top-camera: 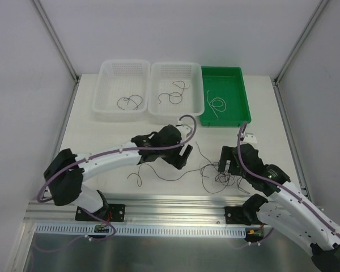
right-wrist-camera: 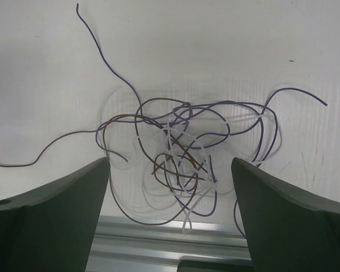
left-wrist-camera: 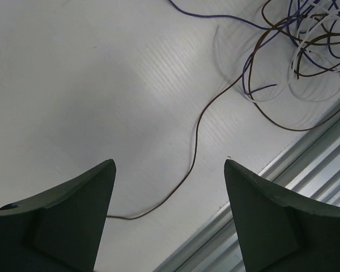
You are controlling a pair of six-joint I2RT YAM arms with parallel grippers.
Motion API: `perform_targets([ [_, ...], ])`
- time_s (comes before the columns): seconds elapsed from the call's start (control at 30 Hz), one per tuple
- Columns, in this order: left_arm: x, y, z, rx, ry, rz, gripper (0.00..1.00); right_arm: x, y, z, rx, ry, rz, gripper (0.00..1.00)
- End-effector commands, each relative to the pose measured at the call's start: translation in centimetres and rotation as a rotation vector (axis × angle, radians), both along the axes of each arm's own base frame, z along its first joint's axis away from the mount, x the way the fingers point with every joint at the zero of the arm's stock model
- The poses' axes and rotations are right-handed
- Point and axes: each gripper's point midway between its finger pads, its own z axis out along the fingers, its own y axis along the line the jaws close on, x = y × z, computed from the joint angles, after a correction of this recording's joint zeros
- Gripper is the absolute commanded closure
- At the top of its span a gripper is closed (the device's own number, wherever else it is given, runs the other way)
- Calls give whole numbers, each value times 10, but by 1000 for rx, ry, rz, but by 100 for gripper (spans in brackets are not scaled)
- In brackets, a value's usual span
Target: Untangle the cables
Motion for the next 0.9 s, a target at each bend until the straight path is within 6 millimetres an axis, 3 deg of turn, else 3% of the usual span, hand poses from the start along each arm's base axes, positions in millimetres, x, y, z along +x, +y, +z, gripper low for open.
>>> perform_targets([
  [0.0, 8, -32, -8, 73, -83, -153, 23, -1, 2, 15, 28, -33, 23, 7],
  [0.1, 8, -55, -26, 100, -49, -194, 30, -3, -4, 20, 31, -53, 10, 6],
  [0.27, -5, -67, -47, 147, -27, -222, 41, -7, -14, 24, 31, -93, -18, 5],
  [0.4, -13, -67, -70, 191, 13, -228, 49, -7, -18, 27, 40, -120, -32, 4],
  [0.77, -23, -66, -94, 256, 44, -230, 61, -7, -14, 16, 43, -85, -35, 0],
  [0.87, -24, -64, -96, 262, 53, -224, 77, -6, -10, 9, 43, -64, -29, 0],
])
